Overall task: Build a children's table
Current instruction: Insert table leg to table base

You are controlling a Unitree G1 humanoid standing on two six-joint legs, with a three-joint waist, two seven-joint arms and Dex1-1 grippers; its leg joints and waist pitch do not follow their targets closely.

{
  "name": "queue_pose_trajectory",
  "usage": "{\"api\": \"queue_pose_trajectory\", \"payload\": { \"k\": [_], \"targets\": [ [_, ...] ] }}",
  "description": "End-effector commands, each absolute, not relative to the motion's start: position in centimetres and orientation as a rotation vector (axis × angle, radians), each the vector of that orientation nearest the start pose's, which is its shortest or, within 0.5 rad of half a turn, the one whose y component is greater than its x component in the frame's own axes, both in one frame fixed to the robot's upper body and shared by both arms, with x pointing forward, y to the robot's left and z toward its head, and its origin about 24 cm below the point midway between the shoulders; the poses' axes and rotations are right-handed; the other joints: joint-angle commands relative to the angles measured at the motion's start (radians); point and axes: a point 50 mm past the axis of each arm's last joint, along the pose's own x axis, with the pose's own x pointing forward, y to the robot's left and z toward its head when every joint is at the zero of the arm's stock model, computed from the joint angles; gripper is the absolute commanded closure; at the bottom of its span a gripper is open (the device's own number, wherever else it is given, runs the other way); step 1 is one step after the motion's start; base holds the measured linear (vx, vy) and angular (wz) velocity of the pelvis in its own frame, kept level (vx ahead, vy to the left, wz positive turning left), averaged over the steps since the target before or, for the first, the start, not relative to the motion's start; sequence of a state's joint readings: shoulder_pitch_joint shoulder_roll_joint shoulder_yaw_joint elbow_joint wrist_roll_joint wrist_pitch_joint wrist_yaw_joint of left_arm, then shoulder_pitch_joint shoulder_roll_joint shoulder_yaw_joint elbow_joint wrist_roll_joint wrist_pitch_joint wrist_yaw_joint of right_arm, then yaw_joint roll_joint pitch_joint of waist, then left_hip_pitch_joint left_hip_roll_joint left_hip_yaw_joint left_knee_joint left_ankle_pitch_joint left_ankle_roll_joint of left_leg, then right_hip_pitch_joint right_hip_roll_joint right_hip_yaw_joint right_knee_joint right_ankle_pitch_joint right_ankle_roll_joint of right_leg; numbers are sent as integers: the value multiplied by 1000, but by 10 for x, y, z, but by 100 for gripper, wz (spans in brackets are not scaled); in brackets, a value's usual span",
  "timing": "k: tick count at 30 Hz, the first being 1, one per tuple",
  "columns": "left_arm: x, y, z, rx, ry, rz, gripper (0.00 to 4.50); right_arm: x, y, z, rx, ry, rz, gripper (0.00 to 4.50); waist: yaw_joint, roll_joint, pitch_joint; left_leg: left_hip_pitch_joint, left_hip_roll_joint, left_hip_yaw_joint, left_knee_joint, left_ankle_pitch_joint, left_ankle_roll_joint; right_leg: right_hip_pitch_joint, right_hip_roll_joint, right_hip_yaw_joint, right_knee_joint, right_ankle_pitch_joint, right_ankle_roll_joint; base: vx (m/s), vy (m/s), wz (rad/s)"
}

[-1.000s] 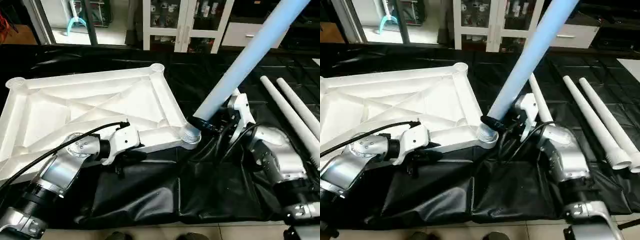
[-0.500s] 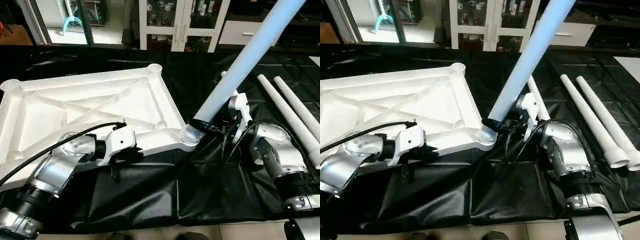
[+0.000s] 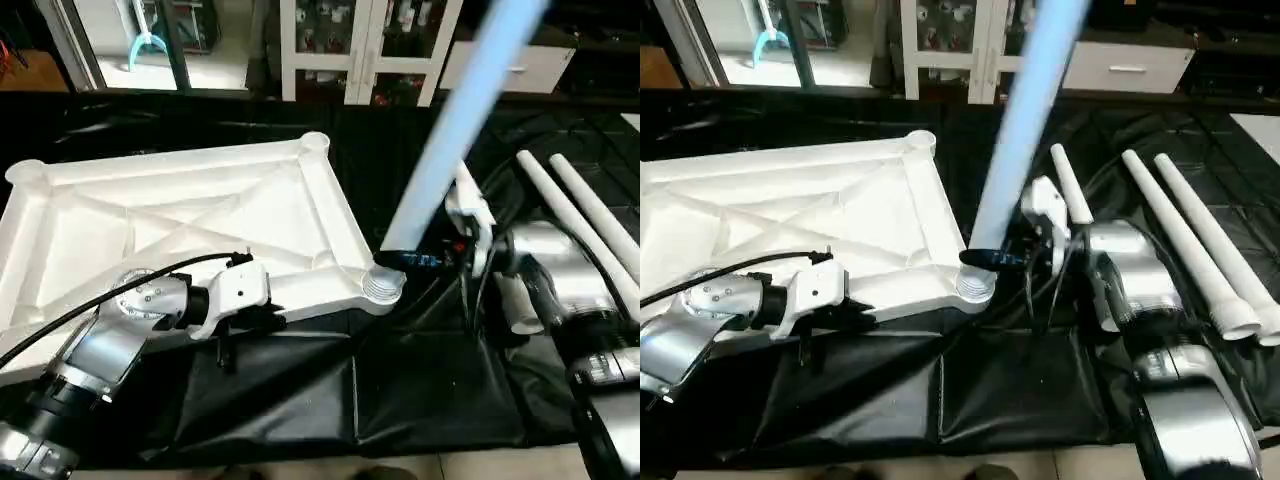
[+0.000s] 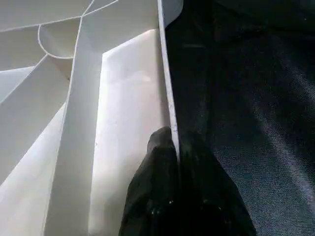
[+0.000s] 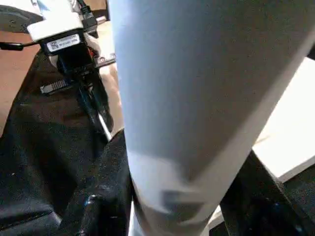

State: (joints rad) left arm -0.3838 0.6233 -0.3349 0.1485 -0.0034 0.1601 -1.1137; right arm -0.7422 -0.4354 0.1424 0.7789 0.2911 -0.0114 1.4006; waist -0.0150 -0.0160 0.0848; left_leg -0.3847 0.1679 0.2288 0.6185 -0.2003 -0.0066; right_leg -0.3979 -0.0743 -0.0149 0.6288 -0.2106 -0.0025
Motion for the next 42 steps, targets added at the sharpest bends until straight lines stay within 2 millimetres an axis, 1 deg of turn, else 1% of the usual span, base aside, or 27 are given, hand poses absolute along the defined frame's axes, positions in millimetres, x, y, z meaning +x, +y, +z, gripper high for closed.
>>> {"api": "queue_pose_trajectory", "payload": {
  "k": [1, 2, 3, 5, 6, 8, 9, 10, 11, 14, 15, 16, 17, 18, 20, 21, 22, 23, 27, 28, 30, 32, 33, 37, 38, 41, 42],
  "targets": [
    [265, 161, 46, 649, 530, -1372, 450, 331, -168, 73, -157, 344, 1391, 266, -2, 11, -50, 33, 75, -42, -91, -257, 18, 19, -62, 37, -77, -162, -315, 0, 0, 0],
    [265, 162, 46, 650, 528, -1368, 450, 331, -167, 72, -154, 341, 1391, 266, -4, -3, -51, 32, 75, -41, -90, -261, 19, 19, -61, 37, -79, -170, -311, 0, 0, 0],
    [264, 162, 45, 653, 522, -1353, 450, 330, -167, 71, -140, 331, 1392, 266, -3, 2, -51, 31, 75, -43, -90, -261, 18, 18, -67, 40, -79, -184, -305, 0, 0, 0],
    [265, 163, 45, 653, 519, -1347, 450, 330, -167, 70, -135, 328, 1392, 266, -4, 4, -51, 33, 76, -43, -93, -269, 13, 15, -63, 39, -82, -190, -297, 0, 0, 0],
    [265, 163, 45, 648, 512, -1332, 450, 327, -168, 67, -123, 323, 1392, 266, -5, -1, -53, 32, 76, -43, -93, -274, 11, 16, -63, 39, -82, -191, -295, 0, 0, 0],
    [265, 164, 45, 644, 512, -1323, 450, 322, -171, 61, -114, 331, 1397, 266, -3, 1, -54, 34, 77, -44, -94, -281, 7, 14, -64, 39, -83, -194, -287, 0, 0, 0],
    [264, 164, 45, 642, 514, -1322, 450, 319, -172, 57, -114, 336, 1396, 266, -4, -1, -57, 34, 76, -43, -94, -277, 8, 15, -63, 39, -83, -182, -286, 0, 0, 0],
    [264, 164, 45, 641, 514, -1320, 450, 316, -173, 52, -119, 340, 1391, 266, -4, -3, -56, 32, 76, -43, -95, -277, 10, 15, -63, 40, -85, -182, -282, 0, 0, 0],
    [264, 164, 44, 640, 514, -1319, 450, 314, -174, 49, -123, 342, 1387, 266, -4, -2, -58, 33, 76, -43, -95, -276, 10, 15, -63, 39, -85, -181, -280, 0, 0, 0],
    [264, 163, 45, 635, 509, -1312, 450, 310, -174, 41, -119, 318, 1330, 266, -5, -3, -60, 35, 76, -43, -98, -286, 7, 14, -64, 40, -88, -190, -273, 0, 0, 0],
    [264, 162, 45, 632, 506, -1308, 450, 307, -175, 34, -104, 300, 1276, 266, -6, -3, -58, 36, 77, -45, -102, -310, -2, 12, -63, 40, -93, -218, -263, 0, 0, 0],
    [264, 162, 45, 631, 506, -1308, 450, 306, -175, 32, -98, 298, 1264, 266, -9, -3, -54, 41, 76, -47, -106, -369, -20, 6, -62, 40, -100, -283, -247, 0, 0, 0],
    [264, 162, 45, 630, 505, -1307, 450, 306, -175, 31, -92, 296, 1255, 266, -11, -4, -51, 45, 75, -50, -107, -411, -33, 3, -62, 39, -105, -335, -237, 0, 0, 0],
    [264, 161, 45, 629, 504, -1307, 450, 304, -175, 29, -71, 296, 1234, 266, -16, -4, -50, 55, 75, -57, -112, -486, -59, -3, -62, 39, -115, -438, -205, 0, 0, 0],
    [264, 161, 45, 628, 506, -1309, 450, 303, -176, 27, -61, 300, 1229, 266, -18, -3, -51, 56, 76, -63, -114, -502, -71, -2, -61, 39, -117, -452, -194, 0, 0, 0],
    [264, 161, 45, 628, 506, -1311, 450, 301, -176, 24, -54, 304, 1228, 266, -19, -4, -54, 54, 76, -64, -118, -503, -74, -1, -59, 38, -115, -429, -192, 0, 0, 0],
    [264, 161, 45, 628, 506, -1311, 450, 301, -176, 24, -54, 304, 1228, 266, -17, -5, -55, 55, 75, -62, -117, -499, -72, -3, -59, 40, -116, -407, -195, 0, 0, 0],
    [264, 161, 45, 629, 508, -1315, 450, 299, -175, 24, -49, 306, 1231, 266, -17, -5, -55, 56, 75, -61, -117, -496, -70, -3, -59, 41, -116, -398, -197, 0, 0, 0],
    [263, 161, 46, 633, 511, -1323, 450, 300, -175, 24, -45, 317, 1235, 266, -15, -7, -56, 51, 75, -57, -117, -461, -53, 0, -61, 43, -115, -371, -210, 0, 0, 0],
    [264, 161, 46, 634, 512, -1325, 450, 300, -175, 24, -44, 328, 1240, 266, -13, 7, -59, 53, 75, -59, -117, -459, -57, 2, -63, 44, -113, -362, -214, 0, 0, 0],
    [264, 161, 46, 636, 513, -1329, 450, 301, -176, 23, -47, 359, 1258, 266, -17, 0, -58, 51, 75, -57, -118, -463, -57, 2, -59, 41, -113, -348, -219, 0, 0, 0],
    [263, 160, 46, 636, 513, -1332, 450, 301, -176, 23, -50, 376, 1269, 266, -16, 0, -58, 51, 75, -57, -118, -461, -56, 2, -60, 42, -114, -352, -221, 0, 0, 0],
    [263, 159, 46, 636, 512, -1336, 450, 301, -178, 23, -58, 416, 1294, 266, -16, -2, -57, 50, 76, -57, -118, -461, -54, 1, -60, 42, -114, -357, -222, 0, 0, 0],
    [262, 158, 45, 636, 511, -1339, 450, 303, -180, 24, -78, 456, 1315, 266, -15, 0, -57, 50, 77, -57, -118, -463, -57, 0, -61, 43, -114, -357, -225, 0, 0, 0],
    [262, 158, 45, 634, 510, -1340, 450, 307, -179, 27, -82, 466, 1320, 266, -15, 0, -58, 51, 77, -57, -119, -462, -58, 0, -60, 42, -113, -354, -225, 0, 0, 0],
    [262, 157, 45, 633, 510, -1340, 450, 308, -178, 28, -86, 469, 1327, 266, -15, 0, -56, 50, 77, -57, -119, -459, -56, 0, -61, 43, -113, -355, -228, 0, 0, 0],
    [262, 158, 45, 633, 512, -1338, 450, 310, -175, 29, -99, 478, 1342, 266, -14, 0, -56, 50, 77, -57, -119, -462, -58, -1, -62, 43, -114, -362, -226, 0, 0, 0]
  ]
}}
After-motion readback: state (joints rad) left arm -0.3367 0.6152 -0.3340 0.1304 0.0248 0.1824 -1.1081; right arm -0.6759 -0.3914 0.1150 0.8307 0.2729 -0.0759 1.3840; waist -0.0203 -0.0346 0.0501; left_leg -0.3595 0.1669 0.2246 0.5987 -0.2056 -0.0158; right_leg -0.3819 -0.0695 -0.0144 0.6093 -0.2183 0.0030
